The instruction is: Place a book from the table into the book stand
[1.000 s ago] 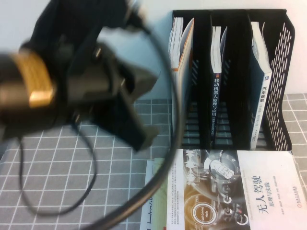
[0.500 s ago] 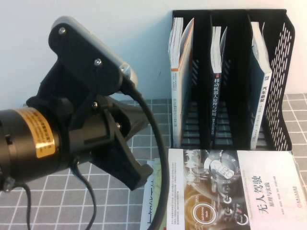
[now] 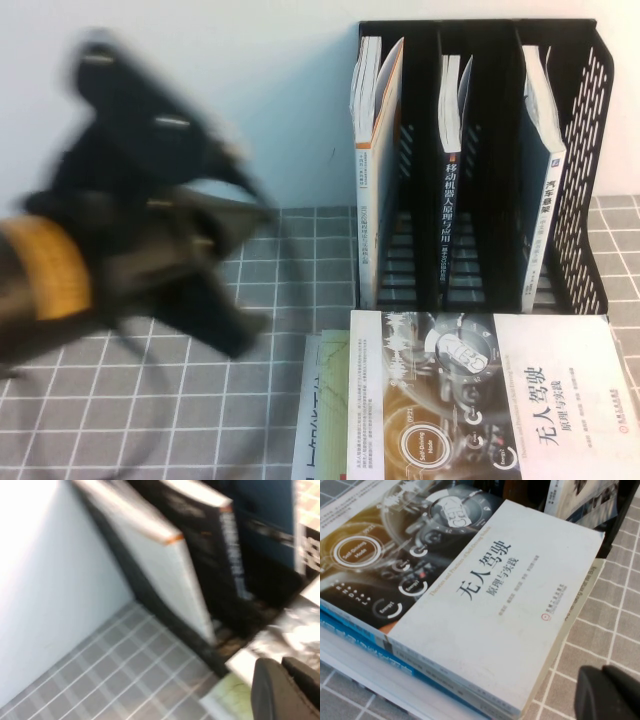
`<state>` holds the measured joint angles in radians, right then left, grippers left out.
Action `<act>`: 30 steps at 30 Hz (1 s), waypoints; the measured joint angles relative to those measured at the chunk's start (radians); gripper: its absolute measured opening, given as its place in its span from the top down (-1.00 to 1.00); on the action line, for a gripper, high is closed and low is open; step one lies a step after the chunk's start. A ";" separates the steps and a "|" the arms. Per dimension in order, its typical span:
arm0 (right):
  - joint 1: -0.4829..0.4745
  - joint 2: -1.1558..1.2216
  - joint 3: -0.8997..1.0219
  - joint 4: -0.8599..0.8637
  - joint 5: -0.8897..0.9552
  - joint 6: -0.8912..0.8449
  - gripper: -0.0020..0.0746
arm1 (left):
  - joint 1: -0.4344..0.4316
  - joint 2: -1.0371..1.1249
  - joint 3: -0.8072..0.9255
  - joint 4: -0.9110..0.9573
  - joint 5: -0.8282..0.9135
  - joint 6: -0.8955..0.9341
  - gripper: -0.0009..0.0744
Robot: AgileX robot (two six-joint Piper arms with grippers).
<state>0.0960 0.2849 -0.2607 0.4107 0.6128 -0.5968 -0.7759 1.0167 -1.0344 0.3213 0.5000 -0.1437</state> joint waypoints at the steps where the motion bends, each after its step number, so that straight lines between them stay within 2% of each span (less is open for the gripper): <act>1: 0.000 0.000 0.000 0.000 0.000 0.000 0.96 | 0.020 -0.027 0.015 0.000 -0.002 -0.006 0.98; 7: 0.000 0.000 0.000 0.004 0.000 0.000 0.96 | 0.209 -0.297 0.237 -0.035 -0.012 -0.027 0.98; 11: 0.000 0.000 0.000 0.004 0.000 0.000 0.96 | 0.328 -0.500 0.469 -0.078 -0.088 -0.049 0.98; 15: 0.000 0.000 0.000 0.006 0.000 0.000 0.96 | 0.410 -0.692 0.725 -0.087 -0.208 -0.133 0.98; 22: 0.000 0.000 0.000 0.006 0.000 0.000 0.96 | 0.490 -0.883 1.032 -0.090 -0.437 -0.258 0.98; 30: 0.000 0.000 0.000 0.008 0.000 0.000 0.96 | 0.497 -0.904 1.056 -0.092 -0.339 -0.370 0.98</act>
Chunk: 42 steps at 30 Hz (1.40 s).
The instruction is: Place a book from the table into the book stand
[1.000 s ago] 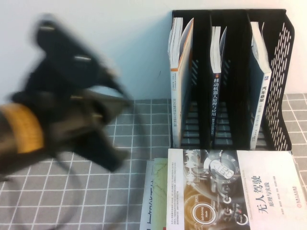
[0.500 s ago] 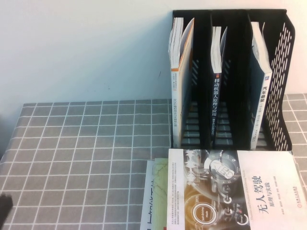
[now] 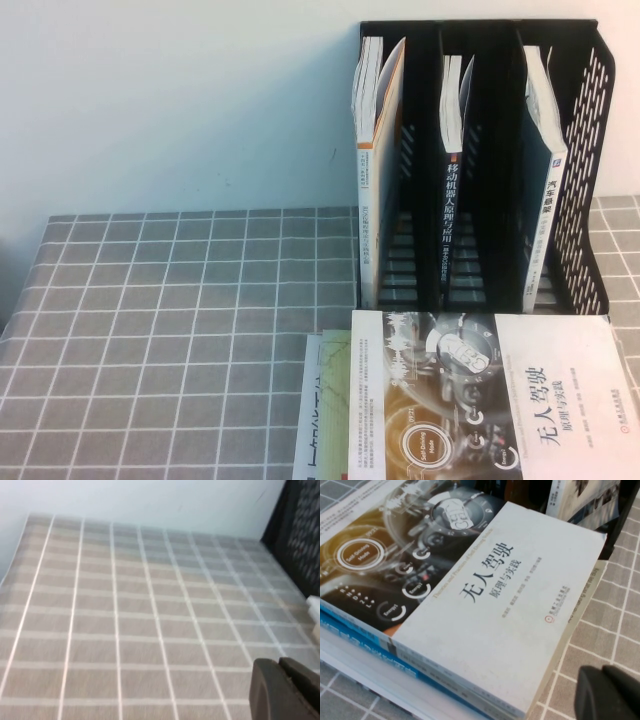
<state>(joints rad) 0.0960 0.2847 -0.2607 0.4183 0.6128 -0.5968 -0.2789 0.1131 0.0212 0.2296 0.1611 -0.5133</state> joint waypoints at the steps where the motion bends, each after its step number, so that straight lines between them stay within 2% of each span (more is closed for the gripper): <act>1: 0.000 0.000 0.000 0.002 0.000 0.000 0.96 | 0.002 -0.002 0.000 -0.005 0.015 -0.002 0.98; 4: 0.000 0.000 0.000 0.002 0.000 0.000 0.96 | 0.027 -0.026 0.000 -0.045 0.067 0.036 0.98; 13: 0.000 -0.002 0.002 0.007 0.000 0.000 0.96 | 0.191 -0.122 0.000 -0.163 0.114 0.334 0.98; 20: 0.000 -0.002 0.001 0.008 0.000 0.000 0.96 | 0.198 -0.124 -0.002 -0.181 0.145 0.415 0.98; 42: 0.000 -0.002 0.001 0.008 0.000 0.000 0.96 | 0.198 -0.124 -0.002 -0.188 0.149 0.452 0.98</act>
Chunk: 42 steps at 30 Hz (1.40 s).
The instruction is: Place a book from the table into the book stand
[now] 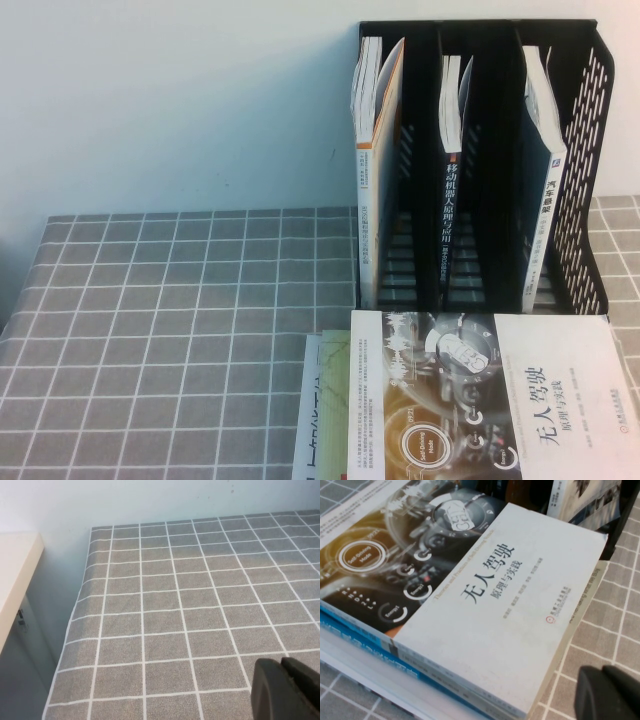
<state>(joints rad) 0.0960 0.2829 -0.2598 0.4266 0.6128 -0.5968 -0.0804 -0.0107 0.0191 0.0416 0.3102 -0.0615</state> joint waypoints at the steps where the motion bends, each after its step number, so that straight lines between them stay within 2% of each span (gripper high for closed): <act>1: 0.000 0.000 0.000 0.000 0.000 0.000 0.96 | 0.000 0.000 0.000 0.000 0.000 0.000 0.98; 12: 0.000 0.000 0.001 -0.002 -0.005 0.000 0.96 | 0.000 0.000 -0.001 0.000 0.004 0.002 0.98; 17: -0.010 -0.077 0.073 -0.155 -0.257 0.086 0.96 | 0.000 0.000 -0.001 -0.002 0.006 0.003 0.98; 23: -0.075 -0.235 0.255 -0.388 -0.524 0.337 0.96 | 0.001 0.000 -0.001 -0.002 0.006 0.003 0.98; 26: -0.100 -0.285 0.282 -0.416 -0.477 0.383 0.96 | 0.001 0.000 -0.001 -0.002 0.006 0.003 0.98; 30: -0.124 -0.295 0.286 -0.433 -0.284 0.419 0.96 | 0.001 0.000 -0.001 -0.004 0.006 0.003 0.98; 42: -0.130 -0.297 0.283 -0.439 -0.254 0.436 0.96 | 0.001 0.000 -0.001 -0.004 0.006 0.005 0.98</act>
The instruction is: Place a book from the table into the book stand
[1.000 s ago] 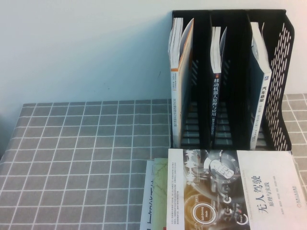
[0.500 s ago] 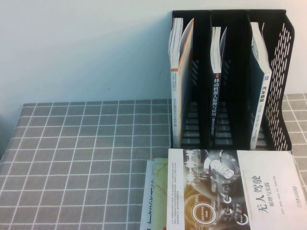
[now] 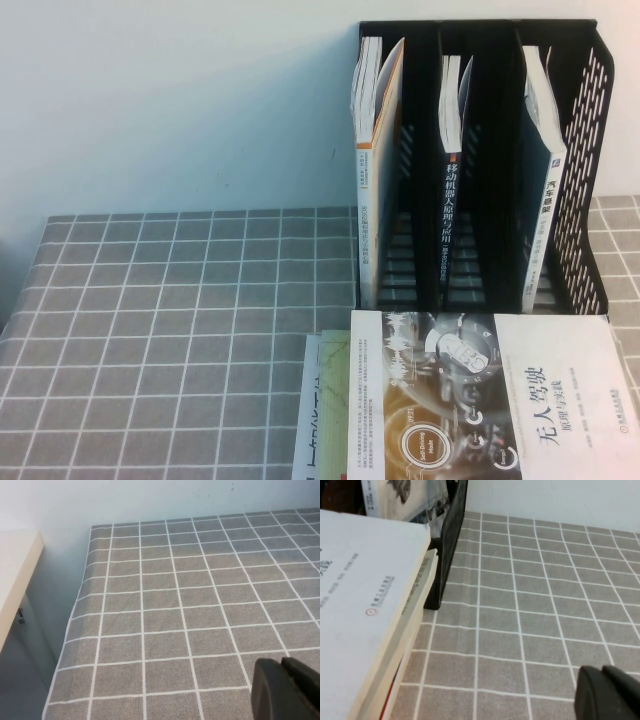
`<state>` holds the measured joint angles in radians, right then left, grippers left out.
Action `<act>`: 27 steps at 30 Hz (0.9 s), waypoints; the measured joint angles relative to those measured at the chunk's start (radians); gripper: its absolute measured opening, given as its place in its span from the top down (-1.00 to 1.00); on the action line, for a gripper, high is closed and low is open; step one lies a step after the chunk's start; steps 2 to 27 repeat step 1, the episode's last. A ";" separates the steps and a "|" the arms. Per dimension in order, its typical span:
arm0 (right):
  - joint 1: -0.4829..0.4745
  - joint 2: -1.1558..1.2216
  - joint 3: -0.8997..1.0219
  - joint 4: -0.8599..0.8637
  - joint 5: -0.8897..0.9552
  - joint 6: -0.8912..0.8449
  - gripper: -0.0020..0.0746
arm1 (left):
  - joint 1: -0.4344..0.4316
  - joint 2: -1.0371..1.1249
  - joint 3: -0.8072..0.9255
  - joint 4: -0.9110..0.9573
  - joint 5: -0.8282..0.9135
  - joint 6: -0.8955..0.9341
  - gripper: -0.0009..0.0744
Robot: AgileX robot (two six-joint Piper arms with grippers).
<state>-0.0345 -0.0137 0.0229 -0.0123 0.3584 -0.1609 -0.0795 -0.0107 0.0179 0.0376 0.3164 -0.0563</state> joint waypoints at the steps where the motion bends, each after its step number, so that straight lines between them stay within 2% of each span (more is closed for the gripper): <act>1: 0.000 0.000 0.000 0.000 0.000 0.000 0.96 | 0.000 0.000 0.000 0.000 0.000 0.000 0.98; 27: 0.000 0.000 0.000 0.000 0.000 0.000 0.96 | 0.000 0.000 0.000 0.000 0.000 0.000 0.98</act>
